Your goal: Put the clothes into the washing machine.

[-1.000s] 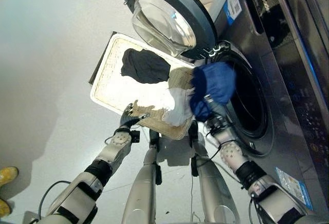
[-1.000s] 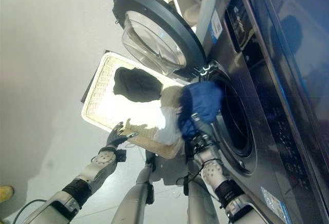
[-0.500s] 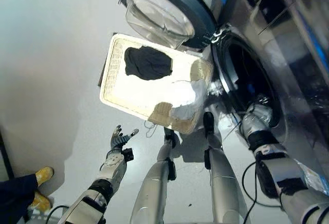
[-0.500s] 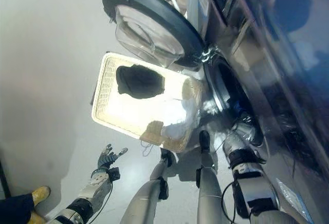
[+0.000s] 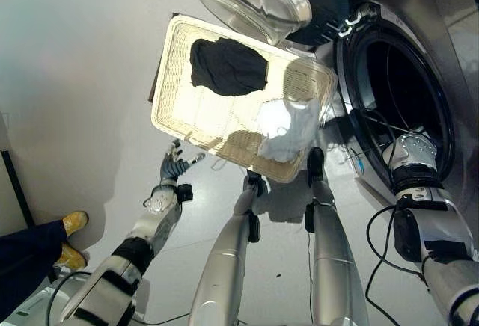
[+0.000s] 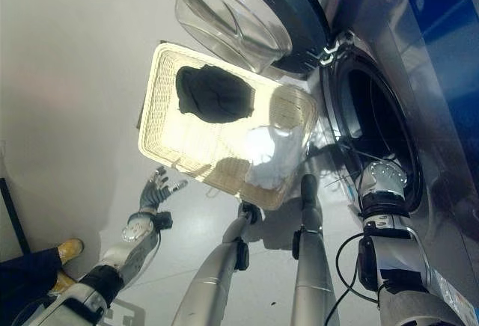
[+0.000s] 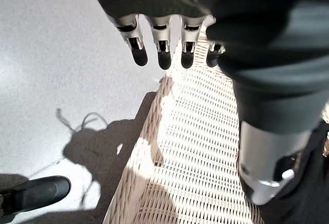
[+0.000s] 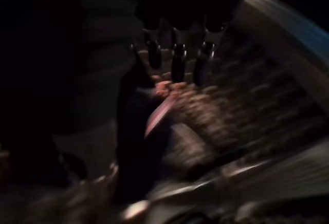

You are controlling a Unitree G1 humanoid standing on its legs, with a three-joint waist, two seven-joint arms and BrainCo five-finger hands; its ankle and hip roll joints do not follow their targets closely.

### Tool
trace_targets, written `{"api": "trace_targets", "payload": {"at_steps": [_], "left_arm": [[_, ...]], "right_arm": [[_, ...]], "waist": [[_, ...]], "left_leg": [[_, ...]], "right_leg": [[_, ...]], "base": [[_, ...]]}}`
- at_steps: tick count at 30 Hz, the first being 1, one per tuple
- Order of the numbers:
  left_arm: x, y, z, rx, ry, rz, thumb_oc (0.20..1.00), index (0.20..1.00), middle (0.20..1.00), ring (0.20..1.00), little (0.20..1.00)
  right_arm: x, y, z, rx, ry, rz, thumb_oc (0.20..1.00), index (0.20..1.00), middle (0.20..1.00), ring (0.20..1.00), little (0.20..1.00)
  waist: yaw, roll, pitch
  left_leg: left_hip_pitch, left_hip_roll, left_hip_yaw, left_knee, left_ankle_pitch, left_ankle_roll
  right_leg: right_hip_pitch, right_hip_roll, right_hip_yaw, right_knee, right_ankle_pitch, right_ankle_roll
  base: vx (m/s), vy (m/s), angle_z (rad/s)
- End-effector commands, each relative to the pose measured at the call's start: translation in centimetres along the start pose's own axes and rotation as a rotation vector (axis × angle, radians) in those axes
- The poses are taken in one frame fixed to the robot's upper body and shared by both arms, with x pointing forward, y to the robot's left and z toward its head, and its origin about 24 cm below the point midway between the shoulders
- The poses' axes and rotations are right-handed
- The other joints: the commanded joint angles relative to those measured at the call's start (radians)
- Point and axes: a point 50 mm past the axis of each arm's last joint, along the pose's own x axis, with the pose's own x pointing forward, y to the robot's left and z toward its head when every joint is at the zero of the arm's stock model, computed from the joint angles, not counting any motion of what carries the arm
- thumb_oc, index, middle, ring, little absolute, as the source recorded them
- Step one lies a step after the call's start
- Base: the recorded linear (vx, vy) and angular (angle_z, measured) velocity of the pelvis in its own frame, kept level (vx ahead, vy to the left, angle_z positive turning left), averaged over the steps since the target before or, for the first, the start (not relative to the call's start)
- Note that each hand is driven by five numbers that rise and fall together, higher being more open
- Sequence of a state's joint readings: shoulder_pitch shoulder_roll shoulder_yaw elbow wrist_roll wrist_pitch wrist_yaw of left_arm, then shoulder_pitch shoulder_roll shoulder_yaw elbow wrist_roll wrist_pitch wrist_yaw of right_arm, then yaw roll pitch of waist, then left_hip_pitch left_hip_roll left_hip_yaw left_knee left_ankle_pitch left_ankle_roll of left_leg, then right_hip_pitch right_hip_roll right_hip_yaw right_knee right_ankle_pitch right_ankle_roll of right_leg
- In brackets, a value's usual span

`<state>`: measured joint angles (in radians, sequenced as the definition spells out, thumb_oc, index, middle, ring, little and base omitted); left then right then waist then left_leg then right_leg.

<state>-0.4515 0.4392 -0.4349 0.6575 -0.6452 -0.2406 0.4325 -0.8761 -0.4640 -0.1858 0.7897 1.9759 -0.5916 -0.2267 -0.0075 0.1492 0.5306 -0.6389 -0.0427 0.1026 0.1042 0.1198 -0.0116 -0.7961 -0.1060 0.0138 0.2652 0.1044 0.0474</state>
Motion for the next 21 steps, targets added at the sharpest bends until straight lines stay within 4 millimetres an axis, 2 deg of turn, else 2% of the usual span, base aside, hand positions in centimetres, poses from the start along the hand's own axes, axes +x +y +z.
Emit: {"api": "trace_targets", "payload": {"at_steps": [1, 2, 3, 8, 9, 10, 12, 13, 14, 16, 18, 20, 21], "left_arm": [[-0.6, 0.9, 0.2, 0.009, -0.104, 0.135, 1.000, 1.000, 1.000, 1.000, 1.000], [-0.5, 0.7, 0.8, 0.008, -0.131, 0.137, 1.000, 1.000, 1.000, 1.000, 1.000], [-0.5, 0.3, 1.7, 0.019, -0.186, 0.148, 1.000, 1.000, 1.000, 1.000, 1.000], [-0.1, -0.1, 5.1, 0.073, -0.337, 0.194, 1.000, 1.000, 1.000, 1.000, 1.000], [0.3, -0.1, 6.4, 0.109, -0.382, 0.214, 1.000, 1.000, 1.000, 1.000, 1.000], [0.3, -0.1, 6.7, 0.121, -0.390, 0.220, 1.000, 1.000, 1.000, 1.000, 1.000], [1.0, 0.1, 8.5, 0.200, -0.420, 0.250, 1.000, 1.000, 1.000, 1.000, 1.000], [1.0, 0.1, 8.6, 0.199, -0.423, 0.252, 1.000, 1.000, 1.000, 1.000, 1.000], [1.4, 0.3, 9.1, 0.249, -0.415, 0.265, 1.000, 1.000, 1.000, 1.000, 1.000], [1.9, 0.6, 9.6, 0.299, -0.408, 0.287, 1.000, 1.000, 1.000, 1.000, 1.000], [2.8, 1.4, 10.0, 0.403, -0.370, 0.340, 1.000, 1.000, 1.000, 1.000, 1.000], [3.1, 1.7, 10.1, 0.441, -0.356, 0.355, 1.000, 1.000, 1.000, 1.000, 1.000], [3.6, 2.2, 10.3, 0.475, -0.324, 0.381, 1.000, 1.000, 1.000, 1.000, 1.000]], "right_arm": [[0.3, -0.2, 2.2, -0.054, 0.026, 0.114, 1.000, 1.000, 1.000, 1.000, 1.000], [0.2, -0.8, 1.9, -0.053, 0.036, 0.115, 1.000, 1.000, 1.000, 1.000, 1.000], [-0.1, -2.6, 1.6, -0.076, 0.057, 0.102, 1.000, 1.000, 1.000, 1.000, 1.000], [-0.3, -4.6, 1.5, -0.140, 0.107, 0.159, 1.000, 1.000, 1.000, 1.000, 1.000], [-0.3, -5.3, 1.8, -0.210, 0.122, 0.173, 1.000, 1.000, 1.000, 1.000, 1.000], [-0.3, -5.4, 1.8, -0.254, 0.126, 0.177, 1.000, 1.000, 1.000, 1.000, 1.000], [-0.8, -5.9, 1.3, -0.527, 0.165, 0.226, 1.000, 1.000, 1.000, 1.000, 1.000], [-0.9, -5.8, 1.1, -0.528, 0.166, 0.228, 1.000, 1.000, 1.000, 1.000, 1.000], [-1.3, -6.3, 1.0, -0.657, 0.171, 0.255, 1.000, 1.000, 1.000, 1.000, 1.000], [-2.0, -6.8, 0.5, -0.772, 0.199, 0.292, 1.000, 1.000, 1.000, 1.000, 1.000], [-3.3, -8.0, -0.5, -0.896, 0.275, 0.340, 1.000, 1.000, 1.000, 1.000, 1.000], [-3.6, -8.4, -0.8, -0.921, 0.309, 0.358, 1.000, 1.000, 1.000, 1.000, 1.000], [-4.4, -9.0, -1.2, -0.975, 0.361, 0.393, 1.000, 1.000, 1.000, 1.000, 1.000]], "waist": [[-0.023, 0.065, -0.011], [-0.020, 0.067, -0.011], [-0.020, 0.066, -0.011], [-0.025, 0.072, -0.011], [-0.028, 0.070, -0.011], [-0.030, 0.069, -0.011], [-0.041, 0.059, -0.011], [-0.040, 0.059, -0.011], [-0.048, 0.049, -0.011], [-0.056, 0.037, -0.011], [-0.080, 0.008, -0.011], [-0.085, 0.000, -0.011], [-0.097, -0.014, -0.011]], "left_leg": [[-0.029, -0.045, -0.041, 0.062, -0.028, -0.033], [-0.035, -0.043, -0.039, 0.060, -0.021, -0.033], [-0.024, -0.045, -0.039, 0.056, -0.028, -0.033], [-0.008, -0.044, -0.028, 0.037, -0.026, -0.033], [-0.007, -0.045, -0.025, 0.036, -0.026, -0.033], [-0.004, -0.046, -0.024, 0.036, -0.028, -0.032], [-0.006, -0.046, -0.013, 0.043, -0.030, -0.031], [-0.014, -0.045, -0.012, 0.043, -0.024, -0.031], [-0.007, -0.047, -0.006, 0.050, -0.034, -0.029], [-0.022, -0.045, 0.004, 0.059, -0.030, -0.028], [-0.026, -0.043, 0.019, 0.085, -0.048, -0.025], [-0.030, -0.041, 0.026, 0.092, -0.052, -0.024], [-0.040, -0.037, 0.038, 0.108, -0.059, -0.022]], "right_leg": [[0.050, 0.093, -0.095, 0.110, -0.159, -0.019], [0.044, 0.094, -0.096, 0.106, -0.150, -0.020], [0.055, 0.092, -0.096, 0.105, -0.159, -0.019], [0.064, 0.095, -0.089, 0.093, -0.156, -0.020], [0.065, 0.096, -0.086, 0.086, -0.150, -0.021], [0.068, 0.095, -0.085, 0.084, -0.151, -0.021], [0.068, 0.096, -0.078, 0.068, -0.137, -0.021], [0.061, 0.098, -0.078, 0.064, -0.128, -0.022], [0.069, 0.096, -0.075, 0.057, -0.129, -0.020], [0.057, 0.098, -0.072, 0.045, -0.109, -0.020], [0.058, 0.096, -0.064, 0.030, -0.097, -0.015], [0.056, 0.096, -0.063, 0.025, -0.092, -0.014], [0.049, 0.094, -0.061, 0.023, -0.085, -0.013]], "base": [[-0.02, -0.040, 0.04], [-0.01, -0.007, 0.09], [-0.01, 0.022, 0.10], [-0.02, 0.066, 0.04], [0.00, 0.113, 0.00], [-0.03, 0.110, -0.02], [-0.04, 0.110, -0.03], [-0.04, 0.110, -0.04], [-0.03, 0.088, -0.03], [-0.03, 0.099, -0.07], [-0.03, 0.135, -0.14], [-0.02, 0.117, -0.09], [-0.02, 0.163, -0.08]]}}
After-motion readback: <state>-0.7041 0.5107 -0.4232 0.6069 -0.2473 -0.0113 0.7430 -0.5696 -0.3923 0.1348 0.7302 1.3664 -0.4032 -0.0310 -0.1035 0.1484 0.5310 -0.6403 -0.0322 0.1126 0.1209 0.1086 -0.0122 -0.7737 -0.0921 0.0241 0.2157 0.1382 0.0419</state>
